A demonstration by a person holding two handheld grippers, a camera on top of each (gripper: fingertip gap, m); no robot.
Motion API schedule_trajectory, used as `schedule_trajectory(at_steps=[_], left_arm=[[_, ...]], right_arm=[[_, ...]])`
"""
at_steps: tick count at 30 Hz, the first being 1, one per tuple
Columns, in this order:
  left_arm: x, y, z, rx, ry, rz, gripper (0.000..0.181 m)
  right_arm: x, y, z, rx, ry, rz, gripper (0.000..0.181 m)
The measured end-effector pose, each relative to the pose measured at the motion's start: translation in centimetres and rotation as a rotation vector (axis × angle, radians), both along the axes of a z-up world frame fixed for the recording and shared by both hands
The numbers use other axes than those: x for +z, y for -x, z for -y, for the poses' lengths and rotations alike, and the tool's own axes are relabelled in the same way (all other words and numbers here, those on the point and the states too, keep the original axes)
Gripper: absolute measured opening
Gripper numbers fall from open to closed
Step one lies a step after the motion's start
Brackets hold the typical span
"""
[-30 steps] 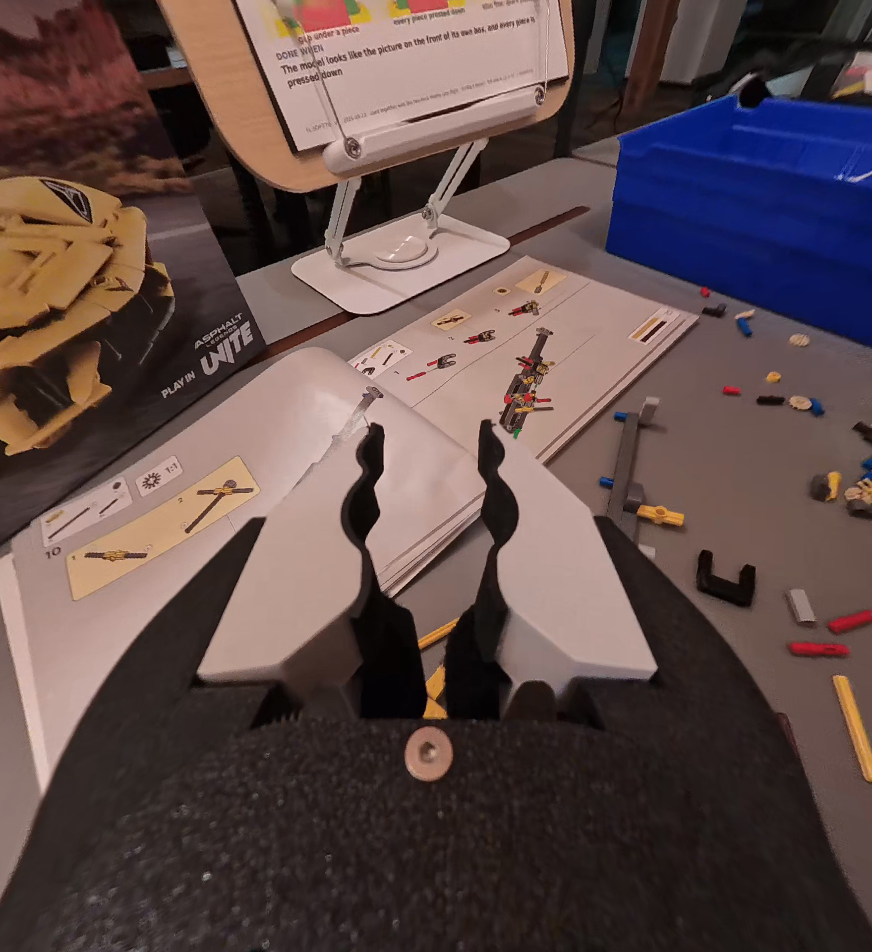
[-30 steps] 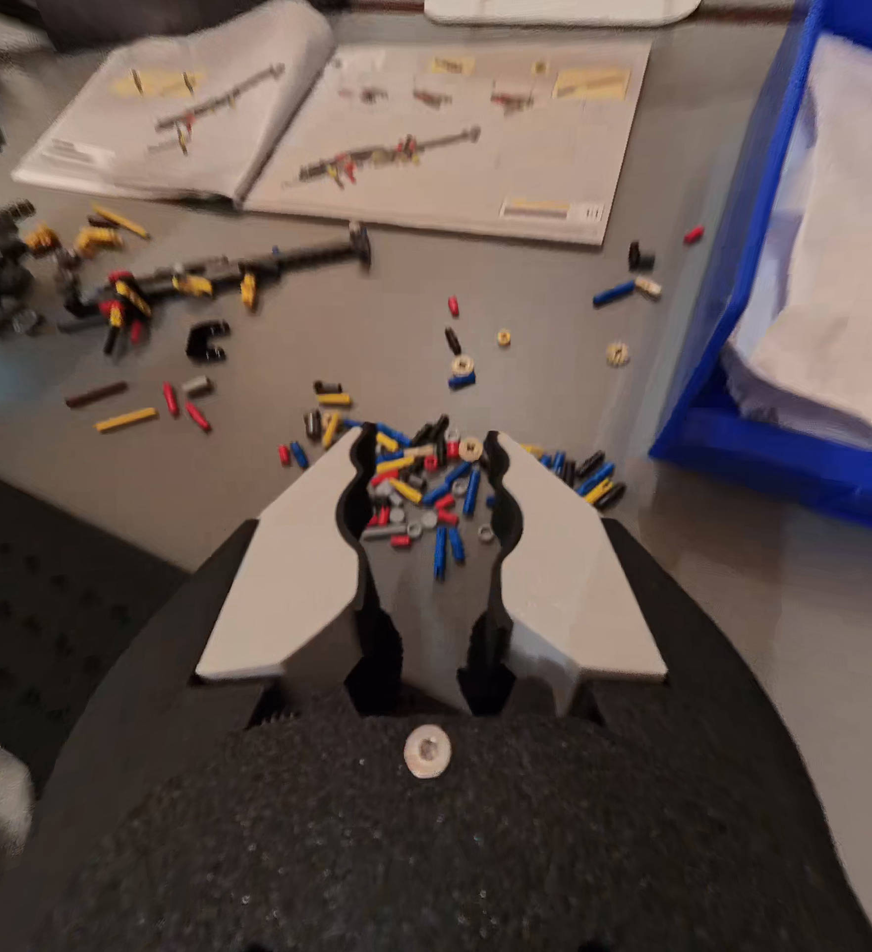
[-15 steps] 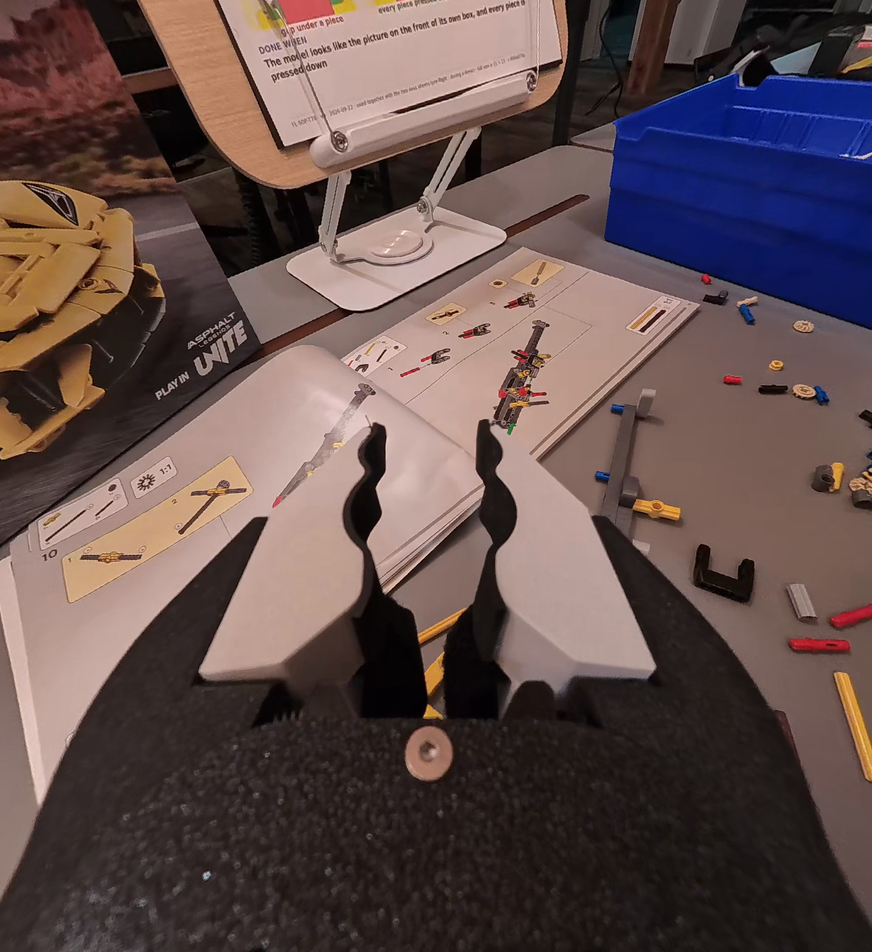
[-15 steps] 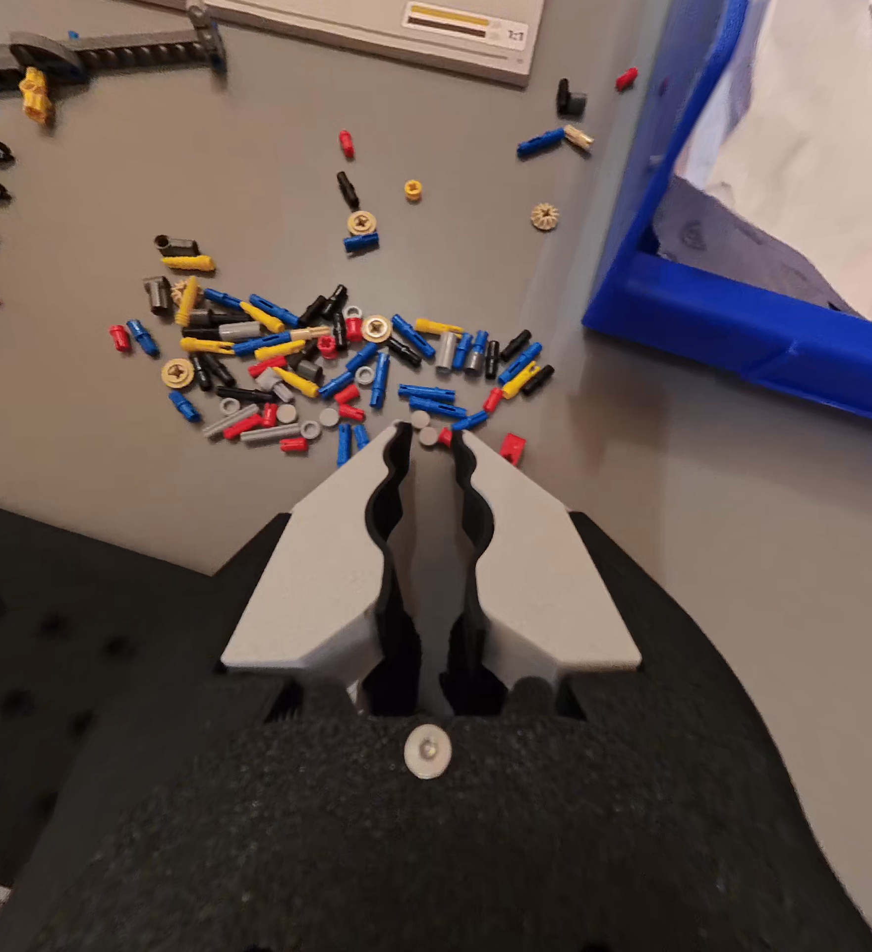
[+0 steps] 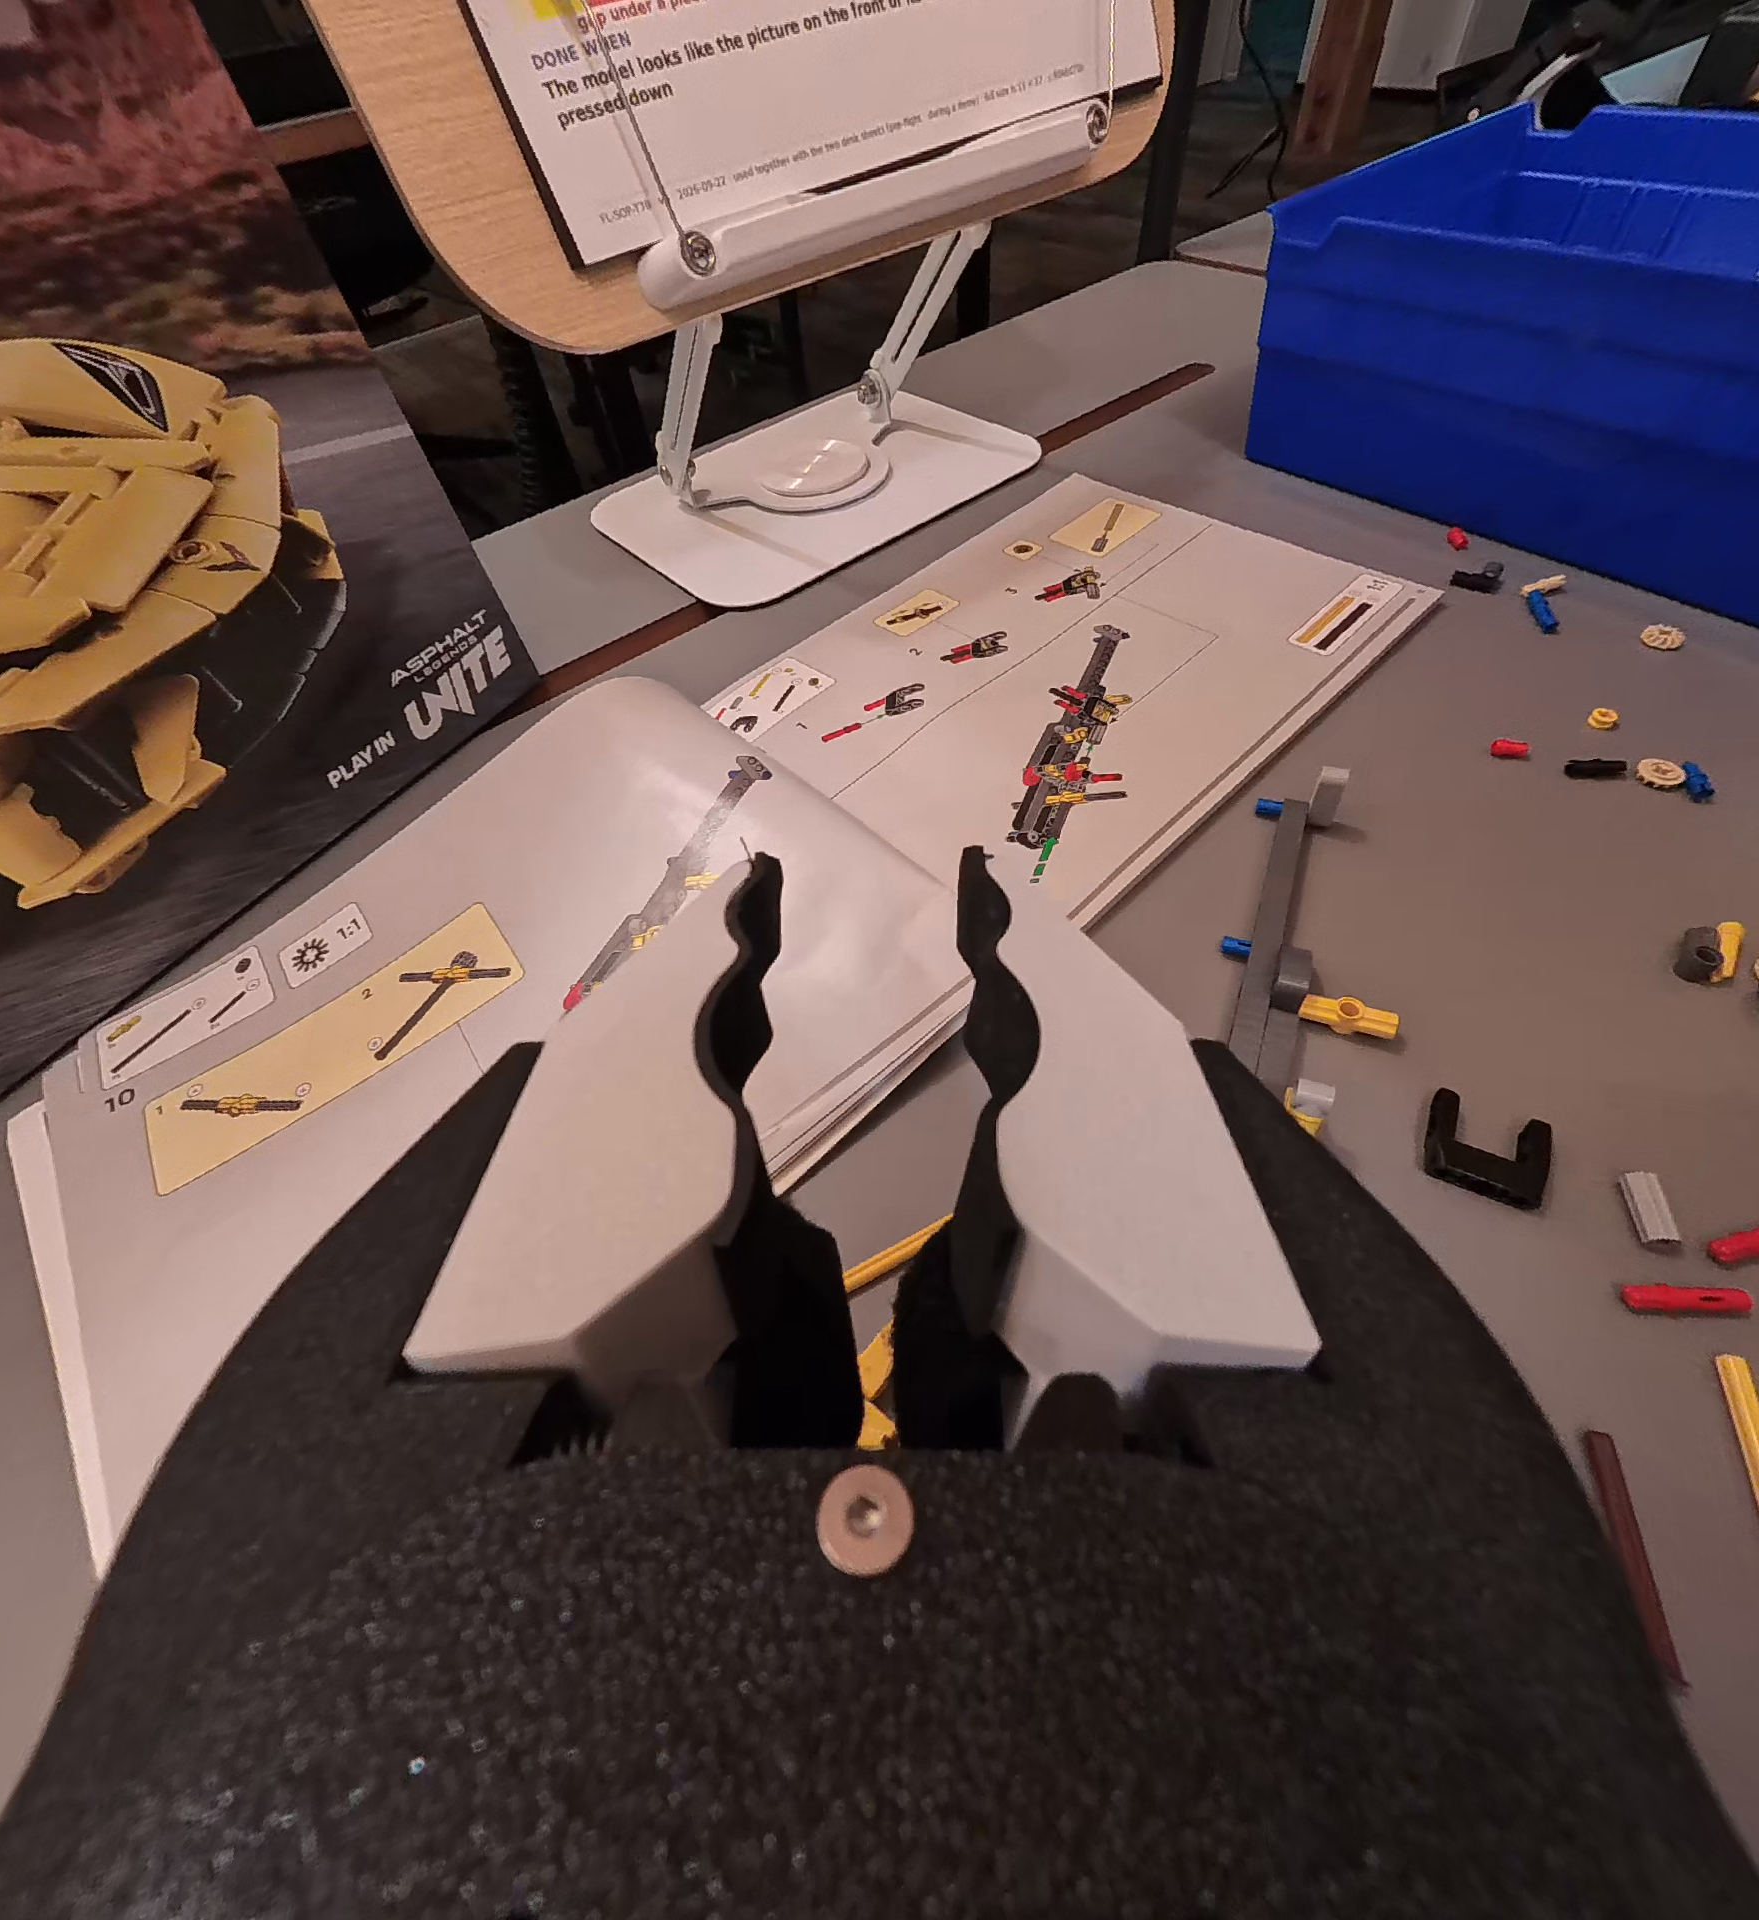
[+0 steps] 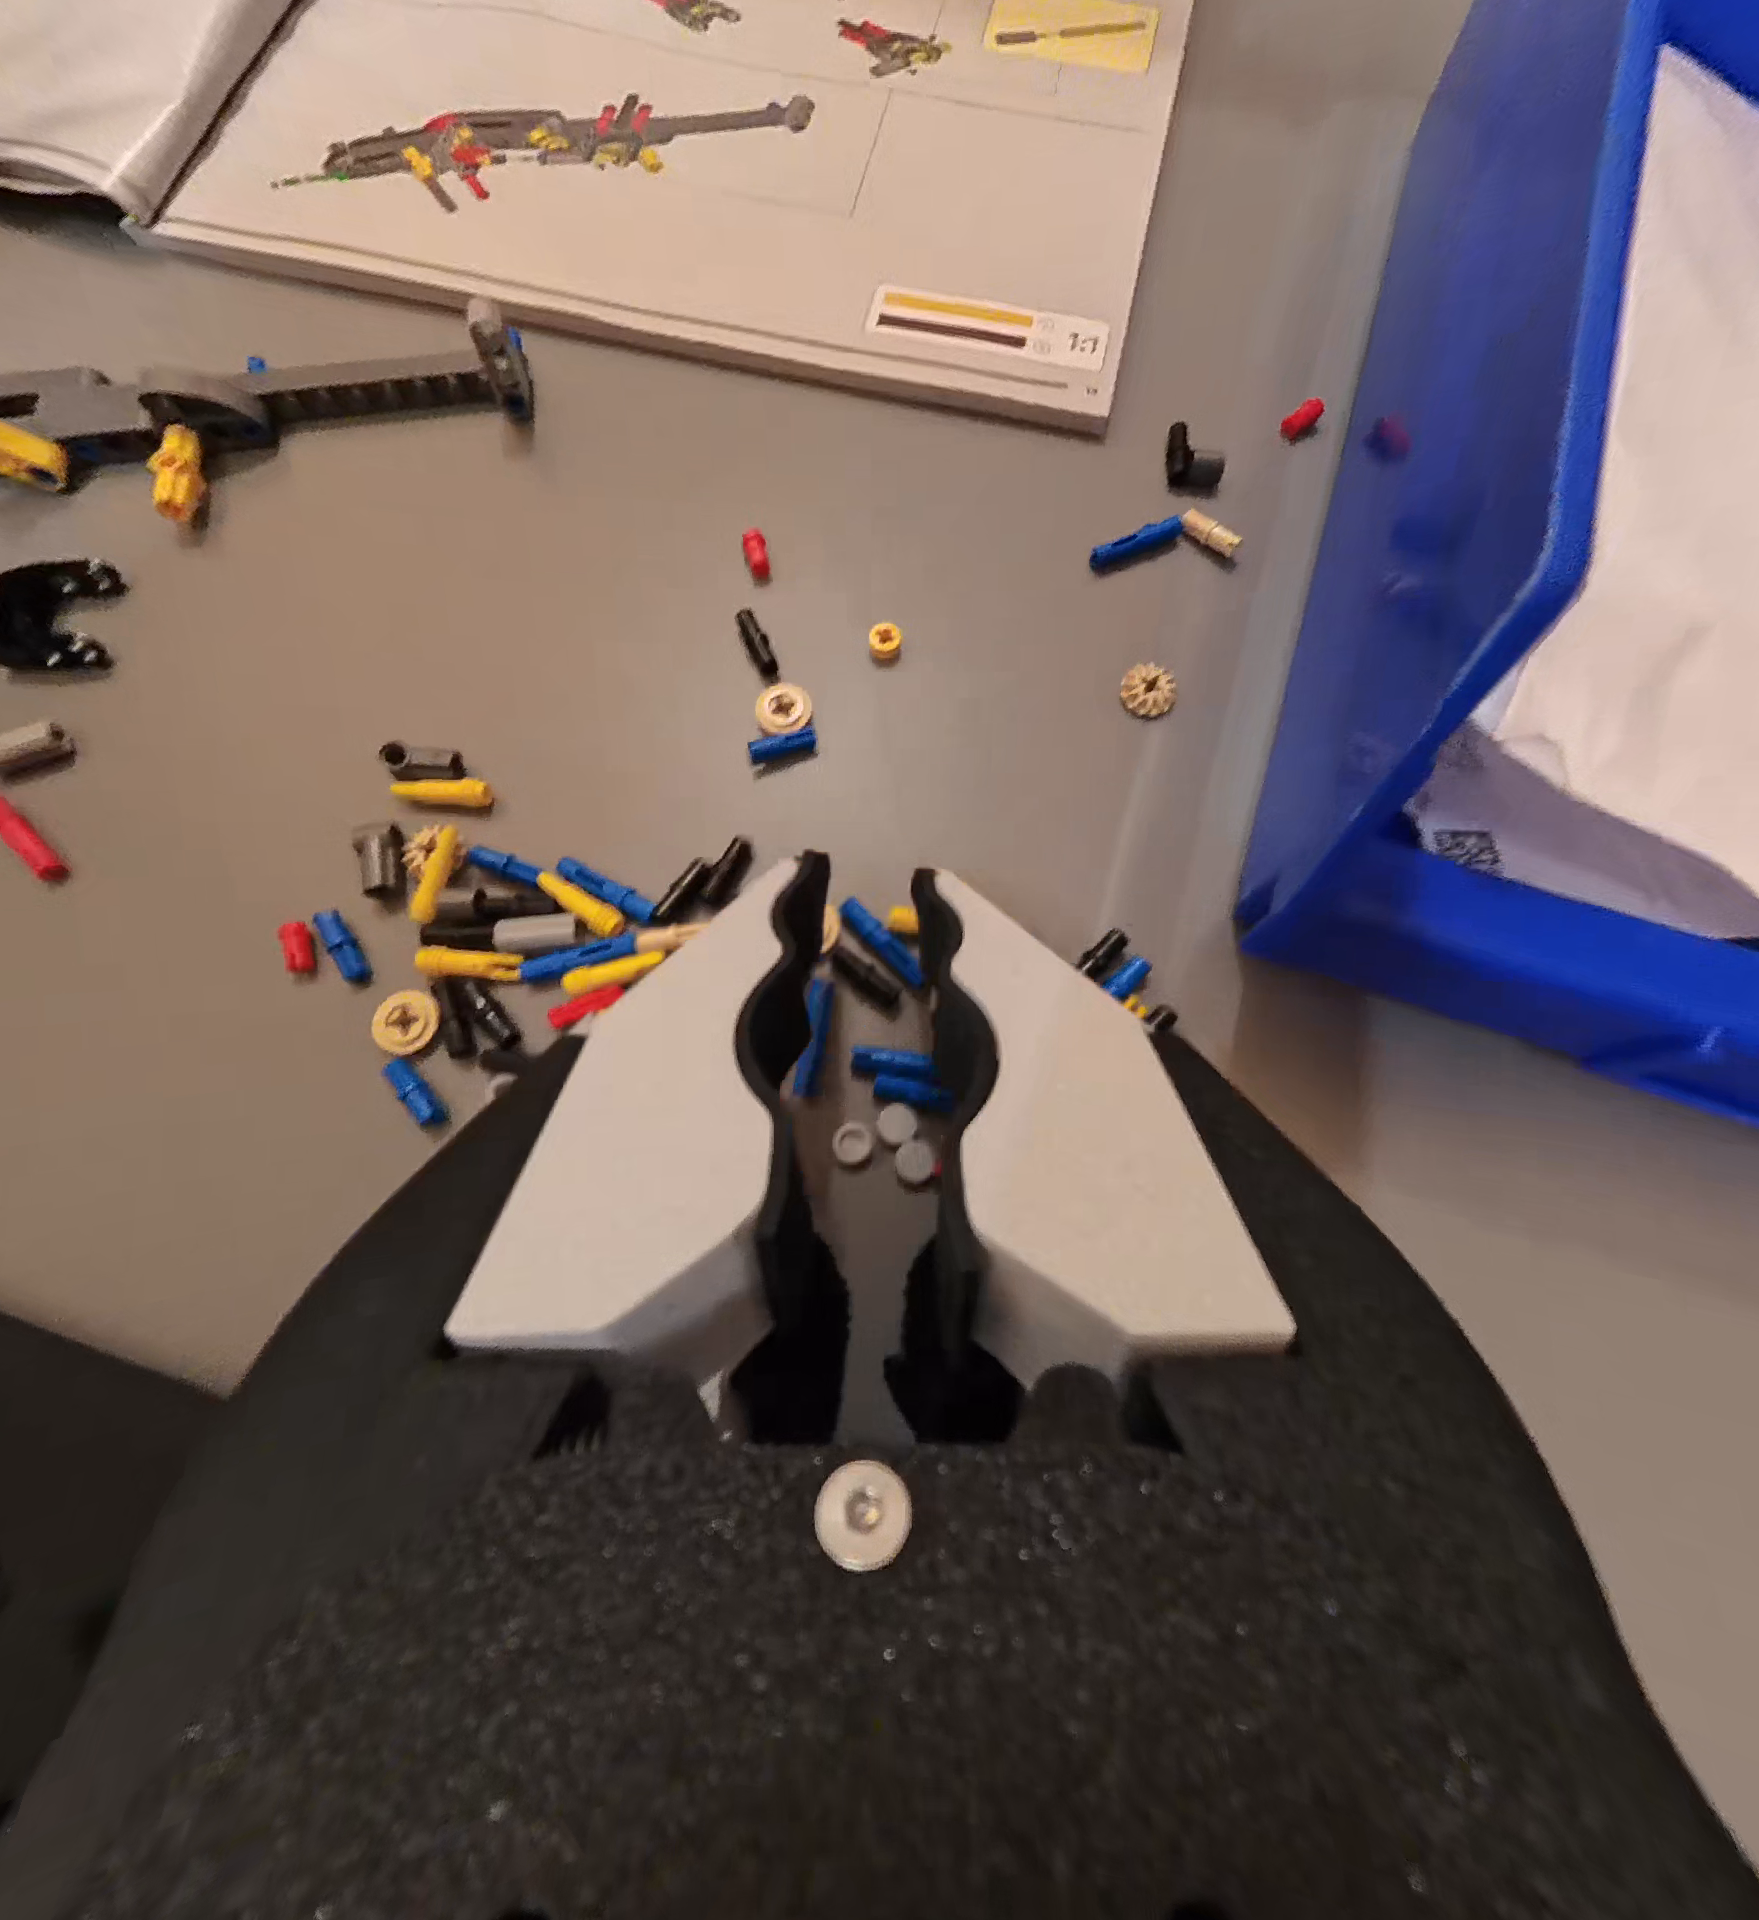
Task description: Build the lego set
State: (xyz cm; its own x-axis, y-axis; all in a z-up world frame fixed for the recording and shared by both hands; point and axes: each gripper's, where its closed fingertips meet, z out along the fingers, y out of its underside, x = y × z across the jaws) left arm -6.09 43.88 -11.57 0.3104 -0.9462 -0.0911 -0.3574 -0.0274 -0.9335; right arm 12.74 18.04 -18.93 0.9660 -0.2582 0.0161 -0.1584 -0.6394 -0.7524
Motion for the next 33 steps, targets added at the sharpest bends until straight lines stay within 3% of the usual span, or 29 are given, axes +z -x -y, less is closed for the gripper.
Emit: schedule_trajectory(at_steps=[5, 12, 31, 33], left_arm=[[-0.3, -0.1, 0.1, -0.002, 0.000, -0.013, 0.032], [-0.5, -0.1, 0.1, -0.004, -0.007, -0.023, 0.032], [-0.3, 0.1, -0.1, 0.004, -0.006, -0.017, 0.032], [-0.3, 0.1, -0.1, 0.004, -0.008, -0.017, 0.032]], right_arm=[[0.3, -1.7, -1.9, -0.083, -0.031, 0.033, 0.018], [-0.9, 0.9, -5.1, 0.032, 0.008, -0.032, 0.021], [-2.0, 1.3, -5.5, 0.075, 0.055, -0.071, 0.010], [-1.6, 1.4, -5.6, 0.081, 0.040, -0.048, 0.002]])
